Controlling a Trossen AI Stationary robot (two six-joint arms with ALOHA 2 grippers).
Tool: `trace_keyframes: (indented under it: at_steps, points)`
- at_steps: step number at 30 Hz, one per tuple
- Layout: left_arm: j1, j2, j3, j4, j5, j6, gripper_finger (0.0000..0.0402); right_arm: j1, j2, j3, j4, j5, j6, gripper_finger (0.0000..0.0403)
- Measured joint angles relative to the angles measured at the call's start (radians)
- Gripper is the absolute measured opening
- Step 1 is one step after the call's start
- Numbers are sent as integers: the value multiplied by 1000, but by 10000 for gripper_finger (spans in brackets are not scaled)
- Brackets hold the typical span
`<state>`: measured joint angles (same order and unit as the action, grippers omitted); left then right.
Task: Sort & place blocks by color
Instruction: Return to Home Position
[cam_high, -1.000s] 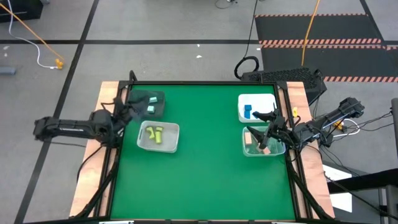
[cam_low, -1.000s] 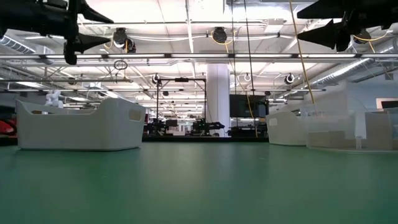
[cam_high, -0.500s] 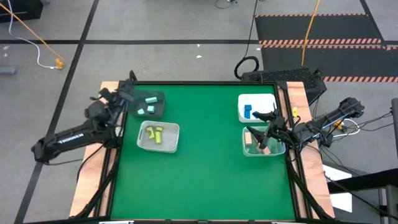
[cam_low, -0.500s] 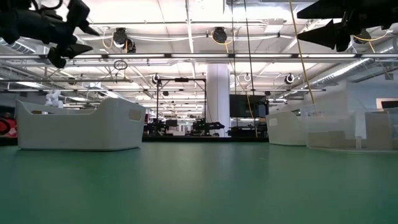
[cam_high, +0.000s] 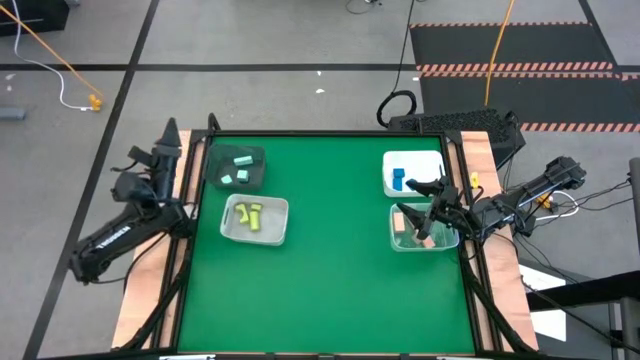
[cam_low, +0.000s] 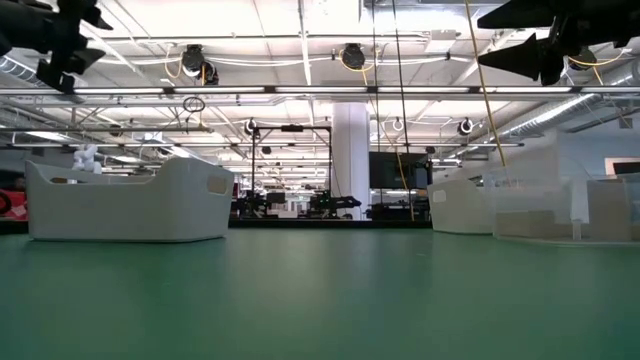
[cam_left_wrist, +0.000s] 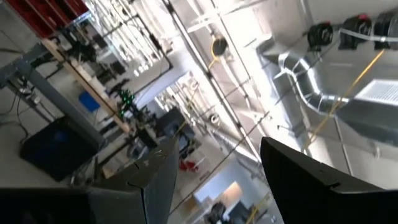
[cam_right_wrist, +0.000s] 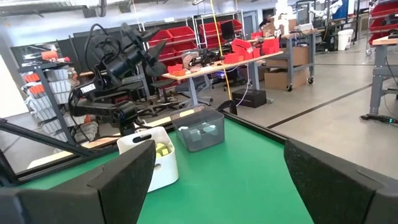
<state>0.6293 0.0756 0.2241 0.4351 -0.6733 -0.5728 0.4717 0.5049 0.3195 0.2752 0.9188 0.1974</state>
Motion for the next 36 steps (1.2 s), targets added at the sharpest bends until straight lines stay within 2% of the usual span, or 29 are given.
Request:
trace_keyframes:
  at_steps: [7,34,36]
  points:
    - [34,-54,0,0,0,0,228,0,0,0,3,-3,0,346]
    - [40,-50,0,2,0,0,228,0,0,0,4,-5,-2,346]
    - [40,-50,0,2,0,0,228,0,-1,0,-30,-5,-102,346]
